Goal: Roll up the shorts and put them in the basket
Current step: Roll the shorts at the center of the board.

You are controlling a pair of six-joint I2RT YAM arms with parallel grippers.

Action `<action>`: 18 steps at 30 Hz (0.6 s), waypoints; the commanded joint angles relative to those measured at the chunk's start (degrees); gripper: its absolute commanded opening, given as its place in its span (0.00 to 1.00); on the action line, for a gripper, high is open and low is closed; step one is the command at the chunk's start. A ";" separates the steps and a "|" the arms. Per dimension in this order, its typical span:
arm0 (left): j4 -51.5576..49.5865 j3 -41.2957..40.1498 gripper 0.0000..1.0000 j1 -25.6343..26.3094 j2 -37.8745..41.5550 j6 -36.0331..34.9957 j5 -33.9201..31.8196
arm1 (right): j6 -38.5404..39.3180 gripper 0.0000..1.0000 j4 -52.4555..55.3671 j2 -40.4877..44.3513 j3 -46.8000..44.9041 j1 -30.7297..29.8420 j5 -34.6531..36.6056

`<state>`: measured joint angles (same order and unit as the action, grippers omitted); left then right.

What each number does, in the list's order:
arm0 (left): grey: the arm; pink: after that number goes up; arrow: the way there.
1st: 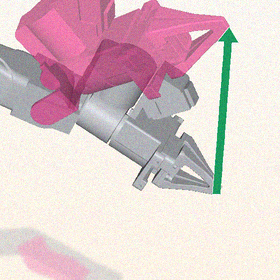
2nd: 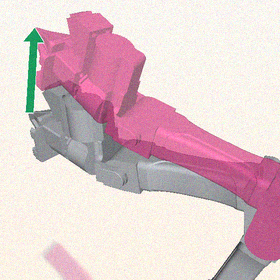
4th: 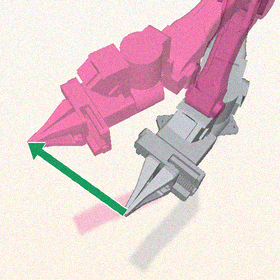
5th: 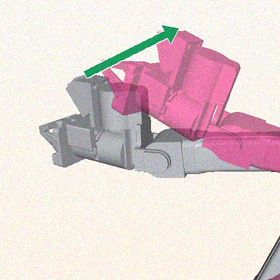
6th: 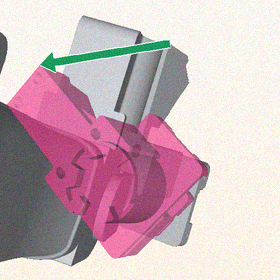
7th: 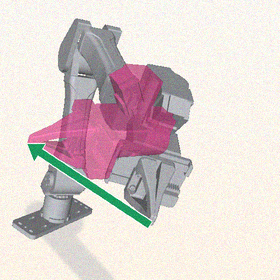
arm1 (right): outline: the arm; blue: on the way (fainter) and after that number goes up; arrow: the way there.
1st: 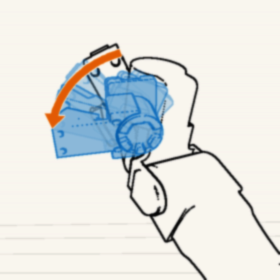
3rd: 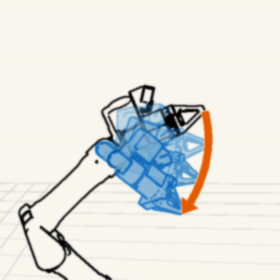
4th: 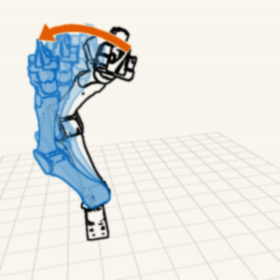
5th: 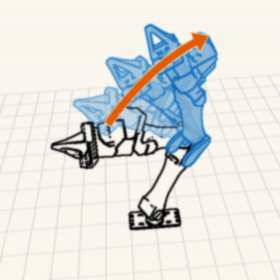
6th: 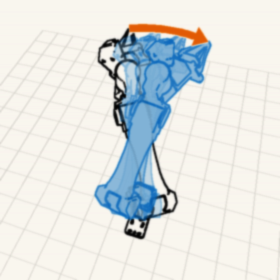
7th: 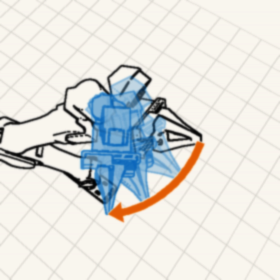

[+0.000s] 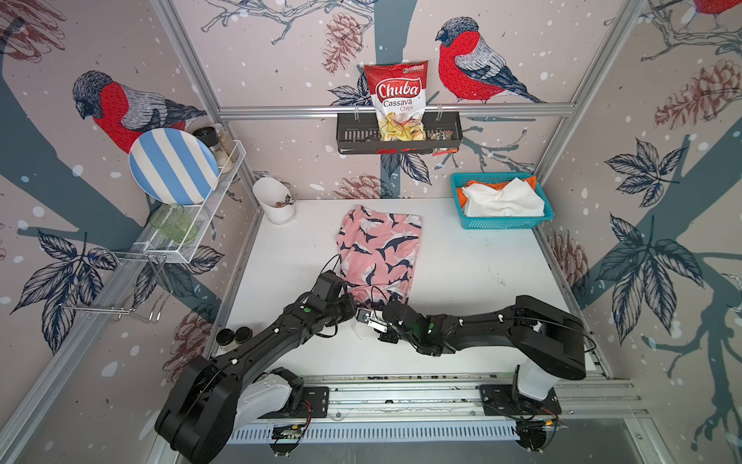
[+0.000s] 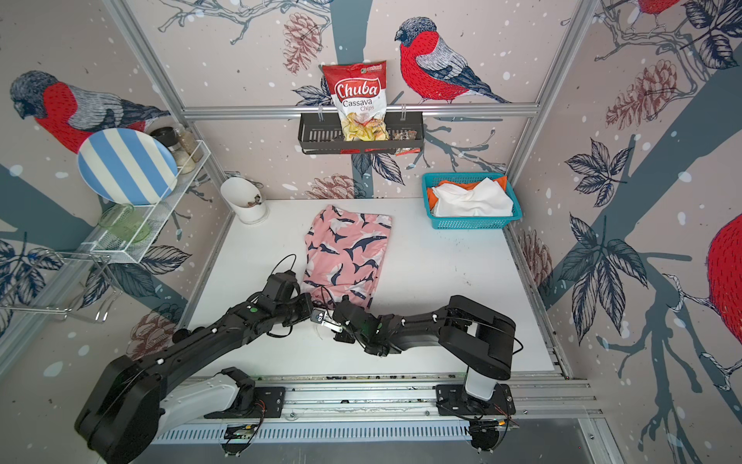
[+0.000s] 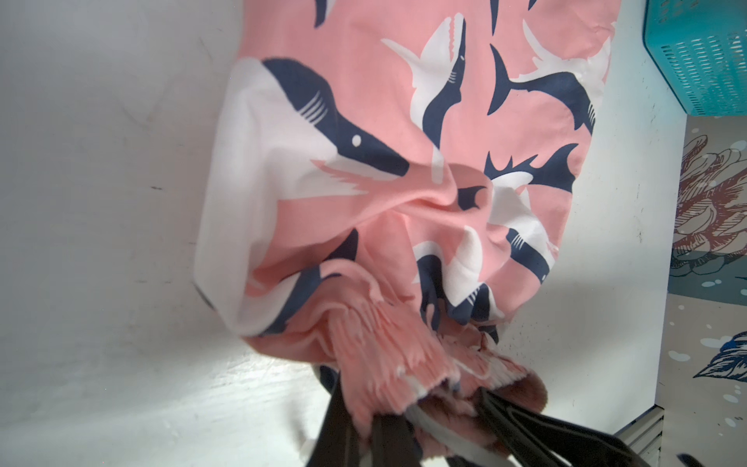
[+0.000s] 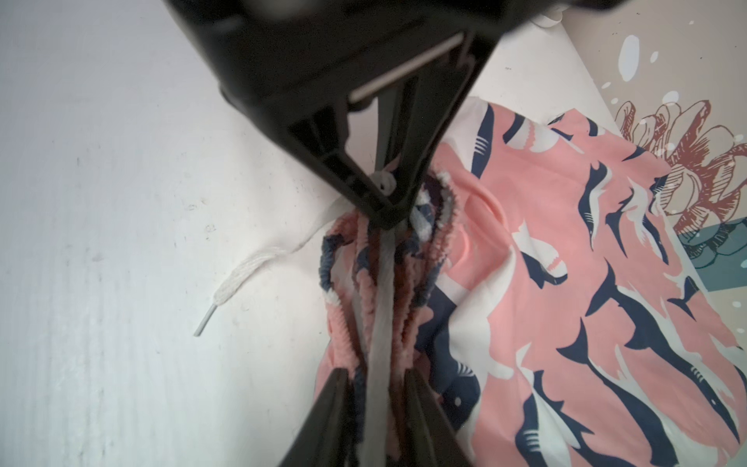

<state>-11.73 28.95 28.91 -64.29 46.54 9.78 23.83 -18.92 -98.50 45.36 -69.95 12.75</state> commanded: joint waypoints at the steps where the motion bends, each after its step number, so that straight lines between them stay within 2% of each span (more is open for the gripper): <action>1: 1.52 -0.63 0.00 -0.18 0.72 -0.04 0.00 | -1.69 0.15 2.06 -0.01 0.91 0.65 -2.32; 4: 0.73 -0.91 0.02 -0.18 1.91 0.19 -0.71 | -3.67 0.05 5.57 0.41 1.98 1.45 -5.23; 6: -0.59 -0.74 0.09 -0.17 2.87 0.28 -1.99 | -5.61 0.00 8.82 0.81 3.34 1.57 -8.92; 11: -5.39 0.17 0.26 -0.20 5.57 -0.25 -6.90 | -14.78 0.00 17.08 1.25 8.26 2.39 -25.11; 14: -8.06 0.77 0.34 -0.33 6.31 -0.84 -9.51 | -21.64 0.00 18.38 -0.65 11.31 5.04 -35.19; 18: -9.99 1.68 0.44 -0.26 7.83 -0.93 -11.98 | -30.04 0.00 18.34 -7.19 16.67 10.66 -47.34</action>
<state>-19.42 29.74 28.71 -57.23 46.44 1.52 2.85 -2.48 -102.65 59.44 -61.63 -21.21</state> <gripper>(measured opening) 0.424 0.066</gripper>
